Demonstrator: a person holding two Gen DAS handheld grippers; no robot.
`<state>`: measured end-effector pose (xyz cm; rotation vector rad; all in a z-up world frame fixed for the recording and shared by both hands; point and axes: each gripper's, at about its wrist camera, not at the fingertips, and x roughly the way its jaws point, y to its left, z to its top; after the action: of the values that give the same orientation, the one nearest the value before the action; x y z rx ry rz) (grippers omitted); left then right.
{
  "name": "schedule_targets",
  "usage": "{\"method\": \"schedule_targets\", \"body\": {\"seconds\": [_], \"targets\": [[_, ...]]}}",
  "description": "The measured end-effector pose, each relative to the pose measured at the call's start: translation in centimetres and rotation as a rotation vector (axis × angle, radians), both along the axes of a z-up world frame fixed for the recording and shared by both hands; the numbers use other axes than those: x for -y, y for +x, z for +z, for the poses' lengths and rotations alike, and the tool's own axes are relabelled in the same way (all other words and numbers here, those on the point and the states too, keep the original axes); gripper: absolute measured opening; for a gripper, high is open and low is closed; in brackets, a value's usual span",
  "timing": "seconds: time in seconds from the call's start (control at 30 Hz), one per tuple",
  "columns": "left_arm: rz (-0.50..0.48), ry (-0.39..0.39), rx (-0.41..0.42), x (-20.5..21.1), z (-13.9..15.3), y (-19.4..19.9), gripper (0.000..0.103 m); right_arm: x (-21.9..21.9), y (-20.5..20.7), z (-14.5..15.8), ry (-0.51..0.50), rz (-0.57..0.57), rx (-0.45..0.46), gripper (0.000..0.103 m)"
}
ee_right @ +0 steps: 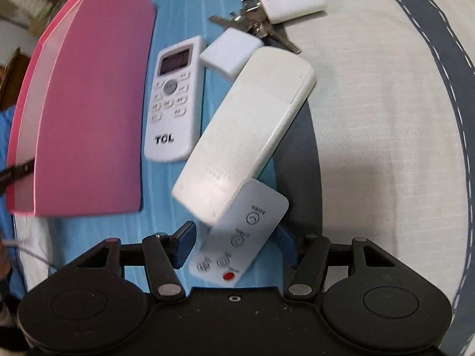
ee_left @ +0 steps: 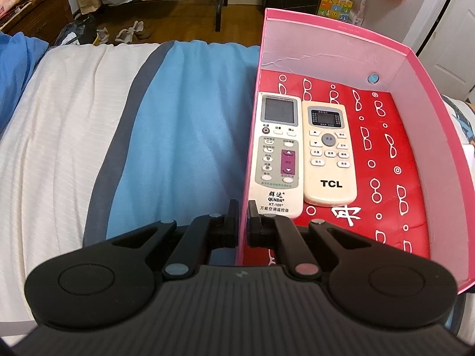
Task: Organize rigid objects
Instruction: 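Move the right gripper back to the small white remote on the bed, then grasp the small white remote and lower it into the box with the right gripper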
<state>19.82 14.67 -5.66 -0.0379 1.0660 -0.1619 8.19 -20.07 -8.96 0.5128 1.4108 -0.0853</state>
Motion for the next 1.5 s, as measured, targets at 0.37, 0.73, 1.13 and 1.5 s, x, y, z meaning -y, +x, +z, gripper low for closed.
{"method": "schedule_targets", "body": {"seconds": [0.37, 0.73, 1.13, 1.5], "targets": [[-0.001, -0.002, 0.0, 0.0, -0.1, 0.0, 0.004, -0.5, -1.9, 2.8, -0.141, 0.091, 0.227, 0.046], [0.006, -0.011, -0.004, -0.1, -0.2, -0.1, 0.003, -5.3, -0.3, 13.4, -0.248, 0.359, 0.54, 0.046], [0.004, -0.023, -0.015, -0.2, -0.2, -0.2, 0.003, -16.3, 7.2, 12.9, -0.386, 0.935, 0.601, 0.046], [-0.009, -0.038, -0.004, -0.6, -0.1, -0.1, 0.003, -21.0, 9.9, 6.6, -0.325, 1.333, 0.501, 0.046]]}}
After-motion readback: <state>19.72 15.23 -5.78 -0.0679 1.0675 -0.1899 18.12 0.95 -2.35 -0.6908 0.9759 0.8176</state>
